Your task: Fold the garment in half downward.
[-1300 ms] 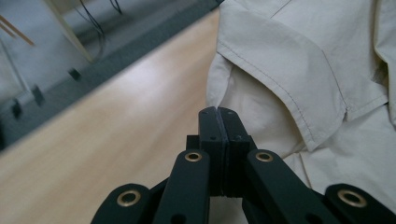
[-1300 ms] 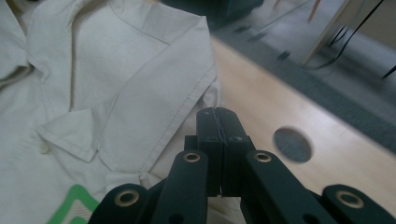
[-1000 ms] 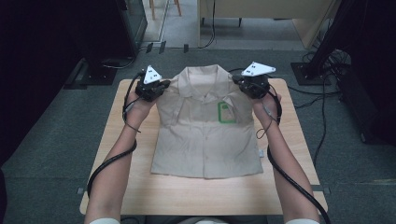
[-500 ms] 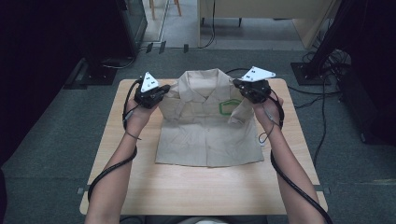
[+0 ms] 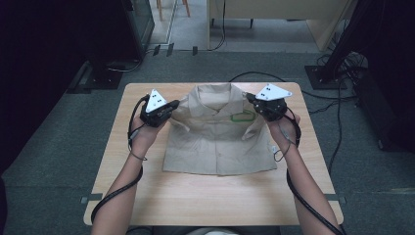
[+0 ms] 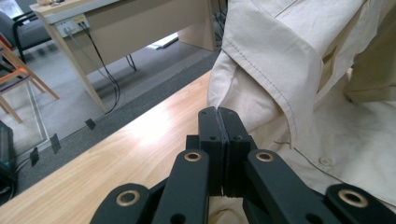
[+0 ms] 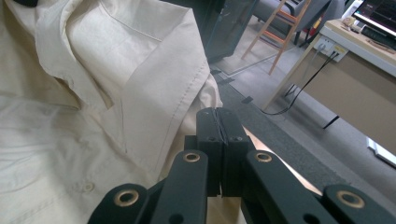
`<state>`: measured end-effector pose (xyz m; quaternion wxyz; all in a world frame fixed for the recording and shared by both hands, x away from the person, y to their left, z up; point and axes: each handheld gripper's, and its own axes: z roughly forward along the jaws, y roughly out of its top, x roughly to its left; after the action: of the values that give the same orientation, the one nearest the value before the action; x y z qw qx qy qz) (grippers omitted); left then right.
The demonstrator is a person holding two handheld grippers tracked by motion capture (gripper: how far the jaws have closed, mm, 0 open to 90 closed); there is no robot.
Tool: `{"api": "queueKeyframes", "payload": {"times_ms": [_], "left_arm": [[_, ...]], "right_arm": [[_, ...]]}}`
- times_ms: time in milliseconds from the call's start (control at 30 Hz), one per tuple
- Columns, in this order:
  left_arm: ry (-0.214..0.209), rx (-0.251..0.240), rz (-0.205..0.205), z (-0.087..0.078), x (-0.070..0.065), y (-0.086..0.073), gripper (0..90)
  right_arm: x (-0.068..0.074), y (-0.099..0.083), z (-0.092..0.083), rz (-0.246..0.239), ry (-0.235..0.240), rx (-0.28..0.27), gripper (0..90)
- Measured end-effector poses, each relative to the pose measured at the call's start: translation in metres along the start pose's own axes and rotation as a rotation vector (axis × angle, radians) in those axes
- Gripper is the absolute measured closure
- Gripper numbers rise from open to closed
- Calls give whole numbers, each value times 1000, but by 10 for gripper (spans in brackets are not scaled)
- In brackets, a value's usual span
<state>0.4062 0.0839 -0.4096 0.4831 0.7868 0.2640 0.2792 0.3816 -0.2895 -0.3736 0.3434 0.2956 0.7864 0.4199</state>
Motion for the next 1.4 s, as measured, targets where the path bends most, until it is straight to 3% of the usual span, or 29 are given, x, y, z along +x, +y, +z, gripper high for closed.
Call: {"api": "queueKeyframes", "payload": {"times_ms": [500, 767, 900, 1067, 1400], "left_arm": [[-11, -1, -12, -12, -25, -21, 895], [-7, 12, 8, -16, -36, -33, 895], [-10, 13, -8, -17, -40, -41, 895], [-7, 25, 16, -21, -48, -49, 895], [-28, 38, 20, -26, -61, -65, 894]], "right_arm": [[21, -21, -17, -15, 2, 4, 893], [29, -34, -20, 9, 18, 7, 893], [34, -42, -19, 21, 27, 13, 893], [42, -51, -21, 23, 36, 18, 892], [56, -66, -28, 12, 52, 36, 890]]}}
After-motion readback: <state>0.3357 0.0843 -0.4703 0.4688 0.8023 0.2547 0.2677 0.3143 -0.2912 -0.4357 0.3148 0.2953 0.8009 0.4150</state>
